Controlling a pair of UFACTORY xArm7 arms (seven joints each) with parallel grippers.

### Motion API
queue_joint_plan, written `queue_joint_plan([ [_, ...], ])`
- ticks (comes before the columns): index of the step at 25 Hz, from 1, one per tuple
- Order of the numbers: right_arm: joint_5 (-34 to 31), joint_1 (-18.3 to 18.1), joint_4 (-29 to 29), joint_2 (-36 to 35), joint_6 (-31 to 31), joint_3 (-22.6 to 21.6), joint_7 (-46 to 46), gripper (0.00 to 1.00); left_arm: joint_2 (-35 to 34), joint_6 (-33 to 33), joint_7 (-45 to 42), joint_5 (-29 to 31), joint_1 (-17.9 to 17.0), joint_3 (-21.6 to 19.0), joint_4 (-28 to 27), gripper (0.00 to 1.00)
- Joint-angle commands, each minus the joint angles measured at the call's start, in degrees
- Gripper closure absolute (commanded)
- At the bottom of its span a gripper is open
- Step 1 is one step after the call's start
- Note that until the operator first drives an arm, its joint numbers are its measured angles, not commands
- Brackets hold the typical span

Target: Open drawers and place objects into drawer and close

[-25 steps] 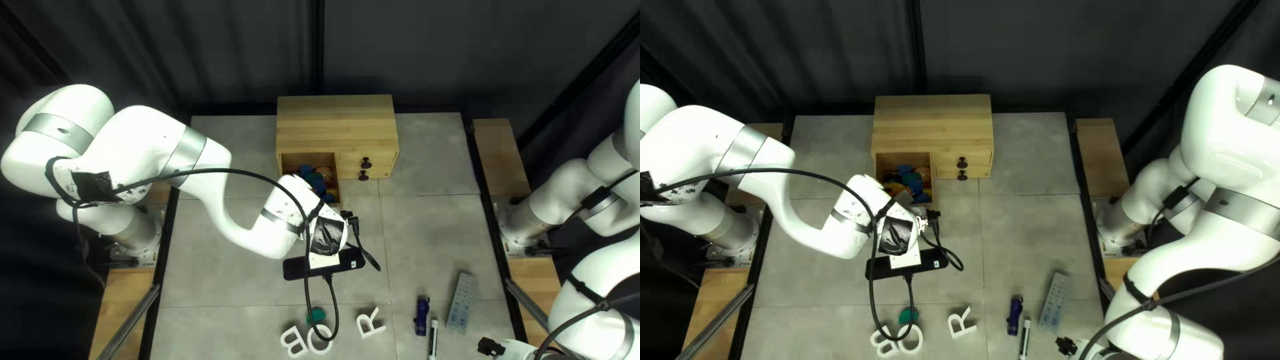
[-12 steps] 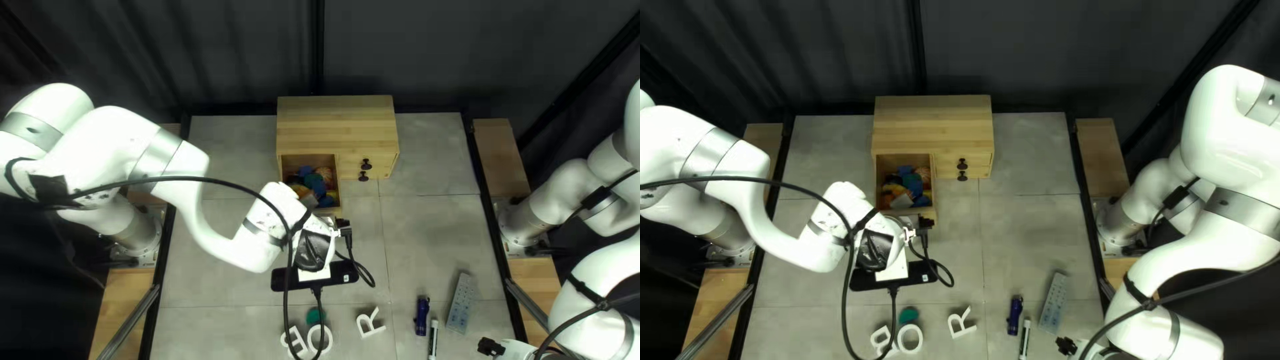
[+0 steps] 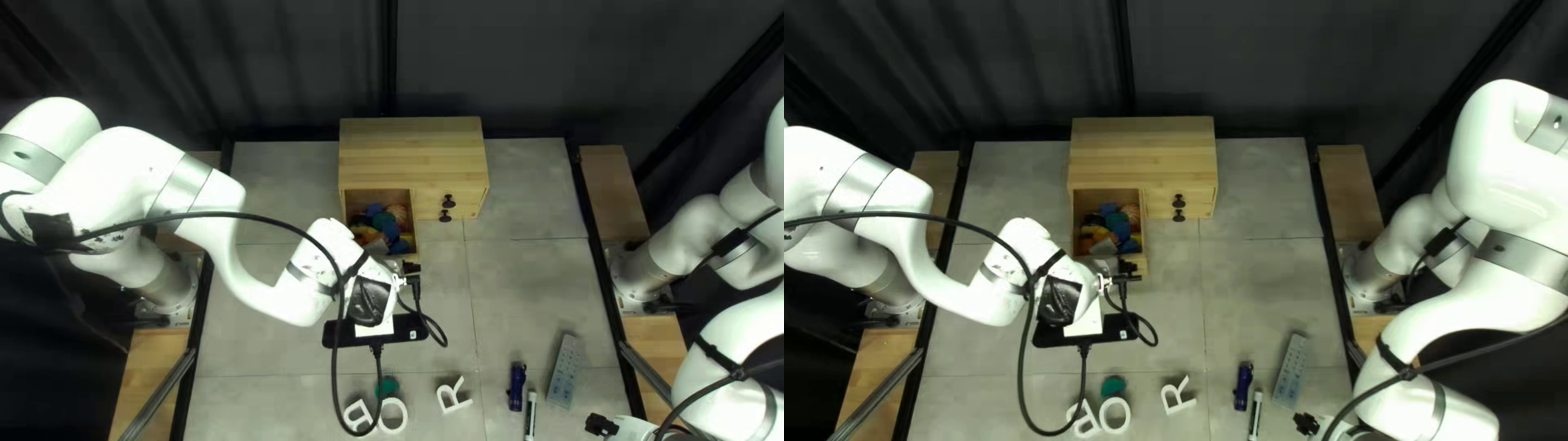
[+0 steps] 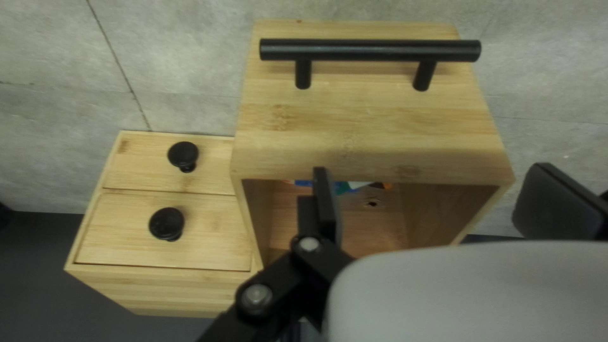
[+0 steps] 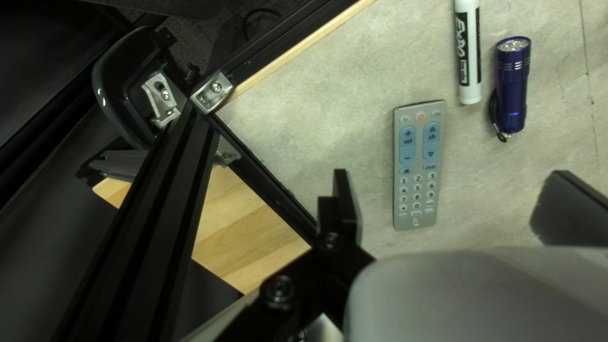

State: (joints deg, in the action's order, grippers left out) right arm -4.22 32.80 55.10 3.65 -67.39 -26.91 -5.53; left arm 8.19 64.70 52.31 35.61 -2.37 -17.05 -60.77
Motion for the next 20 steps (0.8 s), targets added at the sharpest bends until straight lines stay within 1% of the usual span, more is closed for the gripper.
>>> queue_joint_plan([
  [1, 0.0, 0.0, 0.0, 0.0, 0.0, 0.0, 0.0, 0.0, 0.8, -0.3, -0.1, 0.3, -0.6, -0.5, -1.0, 0.0],
  [5, 0.0, 0.0, 0.0, 0.0, 0.0, 0.0, 0.0, 0.0, 2.6, -1.3, -0.5, 1.4, -0.7, -0.3, -1.8, 0.0],
  [10, 0.0, 0.0, 0.0, 0.0, 0.0, 0.0, 0.0, 0.0, 3.9, -3.9, -0.7, 2.7, 0.0, 0.5, -1.0, 0.0],
  [14, 0.0, 0.0, 0.0, 0.0, 0.0, 0.0, 0.0, 0.0, 3.1, -5.4, -0.2, 3.2, 1.0, 1.1, 0.6, 0.0],
  [20, 0.0, 0.0, 0.0, 0.0, 0.0, 0.0, 0.0, 0.0, 1.7, -5.7, -0.1, 3.1, 1.5, 1.4, 2.2, 0.0],
])
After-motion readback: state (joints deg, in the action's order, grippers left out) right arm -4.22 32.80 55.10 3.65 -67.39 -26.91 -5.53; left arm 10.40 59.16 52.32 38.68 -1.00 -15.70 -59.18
